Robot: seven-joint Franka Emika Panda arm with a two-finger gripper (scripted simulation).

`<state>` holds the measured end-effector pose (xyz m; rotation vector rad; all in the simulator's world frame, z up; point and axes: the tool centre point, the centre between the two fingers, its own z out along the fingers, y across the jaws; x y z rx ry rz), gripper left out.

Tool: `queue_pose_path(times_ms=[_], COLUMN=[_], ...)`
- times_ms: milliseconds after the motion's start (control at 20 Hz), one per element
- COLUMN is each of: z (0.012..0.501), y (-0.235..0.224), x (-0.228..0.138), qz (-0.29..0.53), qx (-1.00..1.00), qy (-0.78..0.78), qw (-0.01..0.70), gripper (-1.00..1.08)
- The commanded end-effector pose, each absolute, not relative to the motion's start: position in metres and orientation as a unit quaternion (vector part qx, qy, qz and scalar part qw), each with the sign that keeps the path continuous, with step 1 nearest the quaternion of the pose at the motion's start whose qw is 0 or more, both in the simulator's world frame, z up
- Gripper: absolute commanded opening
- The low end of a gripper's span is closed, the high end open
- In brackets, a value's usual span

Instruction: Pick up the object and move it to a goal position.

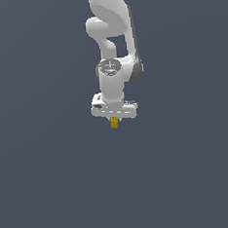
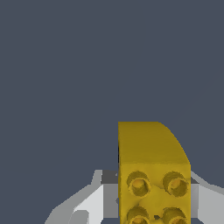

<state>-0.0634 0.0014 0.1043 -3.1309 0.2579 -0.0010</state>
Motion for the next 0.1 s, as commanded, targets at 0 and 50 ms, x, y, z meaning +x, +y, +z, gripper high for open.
queue_pose_path(times_ms=[0, 50], z=[0.1079, 0.1081], y=[0.0018, 0.0018], x=[-0.0616, -0.0614], qz=[0.000, 0.000], qx=[-0.997, -0.997], qy=[0.082, 0.082], qw=[0.000, 0.000], gripper=[-1.00, -1.00])
